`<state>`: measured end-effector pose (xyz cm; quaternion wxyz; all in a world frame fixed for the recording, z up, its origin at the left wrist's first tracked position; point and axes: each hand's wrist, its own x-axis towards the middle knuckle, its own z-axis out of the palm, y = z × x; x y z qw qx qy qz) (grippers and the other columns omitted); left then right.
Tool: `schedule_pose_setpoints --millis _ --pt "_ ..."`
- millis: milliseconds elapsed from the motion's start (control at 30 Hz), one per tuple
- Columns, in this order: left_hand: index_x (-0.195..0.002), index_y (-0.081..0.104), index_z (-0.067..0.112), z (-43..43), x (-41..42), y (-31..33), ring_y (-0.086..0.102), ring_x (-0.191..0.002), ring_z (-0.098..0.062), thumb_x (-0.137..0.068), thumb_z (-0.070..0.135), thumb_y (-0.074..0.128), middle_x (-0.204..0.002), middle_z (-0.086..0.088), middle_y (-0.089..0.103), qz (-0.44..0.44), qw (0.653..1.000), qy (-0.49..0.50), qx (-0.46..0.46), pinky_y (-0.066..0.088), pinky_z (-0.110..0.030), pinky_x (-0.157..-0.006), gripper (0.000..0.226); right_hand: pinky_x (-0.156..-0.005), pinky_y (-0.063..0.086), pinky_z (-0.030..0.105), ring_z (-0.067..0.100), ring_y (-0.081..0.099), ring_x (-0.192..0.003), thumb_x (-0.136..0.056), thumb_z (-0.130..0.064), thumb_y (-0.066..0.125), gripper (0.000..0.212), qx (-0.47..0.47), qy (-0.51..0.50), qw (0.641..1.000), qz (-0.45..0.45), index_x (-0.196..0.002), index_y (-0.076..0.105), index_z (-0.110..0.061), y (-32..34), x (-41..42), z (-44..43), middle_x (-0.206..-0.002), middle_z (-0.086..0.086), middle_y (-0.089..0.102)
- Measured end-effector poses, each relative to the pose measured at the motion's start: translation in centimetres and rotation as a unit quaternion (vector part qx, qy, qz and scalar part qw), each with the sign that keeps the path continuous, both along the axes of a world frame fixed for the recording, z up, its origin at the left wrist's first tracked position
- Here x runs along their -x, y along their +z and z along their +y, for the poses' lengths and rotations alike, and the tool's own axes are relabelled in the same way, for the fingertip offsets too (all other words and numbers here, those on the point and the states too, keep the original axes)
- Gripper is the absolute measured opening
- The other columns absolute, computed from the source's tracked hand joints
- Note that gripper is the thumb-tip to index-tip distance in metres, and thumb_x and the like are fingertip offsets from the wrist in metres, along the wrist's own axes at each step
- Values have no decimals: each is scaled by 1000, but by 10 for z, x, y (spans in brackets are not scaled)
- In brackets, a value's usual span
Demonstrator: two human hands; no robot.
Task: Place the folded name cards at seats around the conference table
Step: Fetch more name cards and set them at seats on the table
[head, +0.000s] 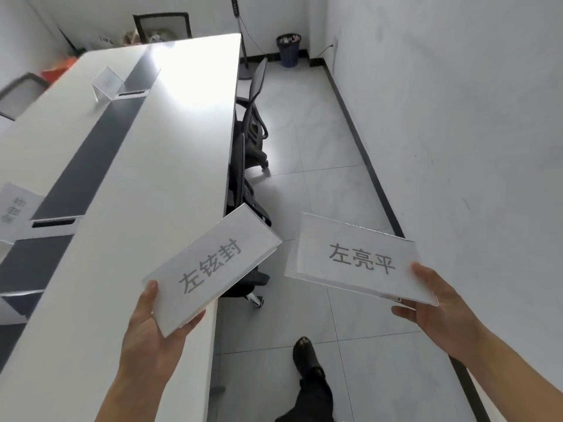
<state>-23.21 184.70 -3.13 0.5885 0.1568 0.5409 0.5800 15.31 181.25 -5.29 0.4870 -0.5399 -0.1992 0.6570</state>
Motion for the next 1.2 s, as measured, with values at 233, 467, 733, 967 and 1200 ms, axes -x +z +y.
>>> schedule_pose_setpoints --millis 233,467,733,967,1200 --pt "-133 52 20 130 -7 9 57 -113 -28 -94 42 45 -137 -11 56 -7 1000 4 -8 43 -51 -94 45 -71 53 36 14 68 -86 -51 -63 78 62 -28 36 995 -85 -102 75 -27 27 -4 148 -103 0 74" --pt "-111 62 25 212 -2 9 56 -109 -29 -94 42 47 -115 -7 66 10 998 67 5 41 -54 -96 28 -71 49 37 20 62 -86 -67 -52 72 50 -21 70 994 -87 -105 71 -20 22 1 273 -98 5 72" --pt "-103 65 24 282 3 -4 59 -101 -28 -90 42 52 -102 -1 72 12 973 228 36 45 -45 -84 25 -70 47 38 24 56 -86 -91 -32 52 32 -9 168 983 -69 -112 65 -12 -10 1 450 -98 8 67" --pt "-130 56 19 340 -23 2 58 -107 -29 -89 41 54 -129 -10 62 9 940 337 52 45 -43 -79 47 -62 47 35 21 56 -78 -86 -31 58 26 0 280 958 -64 -105 65 -14 -7 26 610 -94 7 62" --pt "-122 60 21 347 -13 -6 57 -108 -30 -88 37 57 -125 -8 64 -6 887 452 94 46 -43 -76 38 -65 47 35 20 58 -82 -63 -44 73 47 -17 411 909 -66 -102 69 -18 8 109 692 -90 -1 70"
